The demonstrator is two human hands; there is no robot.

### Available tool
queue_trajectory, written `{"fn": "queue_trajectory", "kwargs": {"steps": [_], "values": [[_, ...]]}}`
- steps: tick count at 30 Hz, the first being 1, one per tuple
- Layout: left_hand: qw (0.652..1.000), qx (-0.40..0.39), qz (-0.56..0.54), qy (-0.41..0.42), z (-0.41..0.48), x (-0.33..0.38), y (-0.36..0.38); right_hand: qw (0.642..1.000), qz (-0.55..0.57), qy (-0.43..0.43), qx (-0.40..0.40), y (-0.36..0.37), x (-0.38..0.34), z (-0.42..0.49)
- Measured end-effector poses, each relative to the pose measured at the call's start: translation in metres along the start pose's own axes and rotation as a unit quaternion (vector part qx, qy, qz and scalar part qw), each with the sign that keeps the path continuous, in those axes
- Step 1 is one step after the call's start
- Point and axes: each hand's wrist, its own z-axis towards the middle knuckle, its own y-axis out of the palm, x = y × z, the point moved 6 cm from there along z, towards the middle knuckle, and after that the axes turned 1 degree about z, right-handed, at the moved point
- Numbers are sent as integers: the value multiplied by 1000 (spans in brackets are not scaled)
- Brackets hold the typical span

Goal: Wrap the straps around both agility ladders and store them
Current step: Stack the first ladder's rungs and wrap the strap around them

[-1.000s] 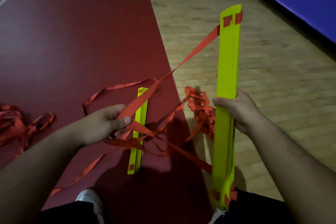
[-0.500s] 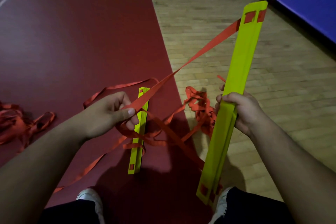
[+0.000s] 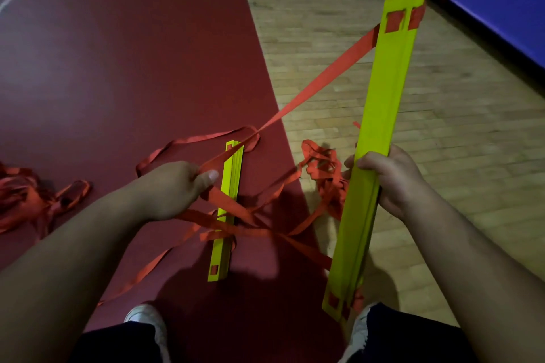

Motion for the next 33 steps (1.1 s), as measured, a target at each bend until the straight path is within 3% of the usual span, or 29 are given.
{"fn": "queue_trajectory", "kwargs": {"steps": [2,6,11,15,19,25,28,33], "values": [[1000,10,-4,14,1,0,1,1000,-3,-2,4,0,-1,1],[981,-2,-190,27,-2,-3,-2,999,28,14,10,-1,3,0],[953,16,-303,19,-5,5,-3,999,50,14,3,-2,4,1],[946,43,-316,60,-3,3,-9,994,94,21,-47,-3,6,3],[914,54,-400,47,-2,-3,-13,989,102,28,-107,4,4,1],[915,24,-401,41,-3,3,-9,997,73,6,-28,-4,8,7],[919,15,-392,46,-4,6,-6,998,53,7,-42,1,10,4],[907,31,-412,77,-6,18,-12,998,54,6,13,0,13,10]]}}
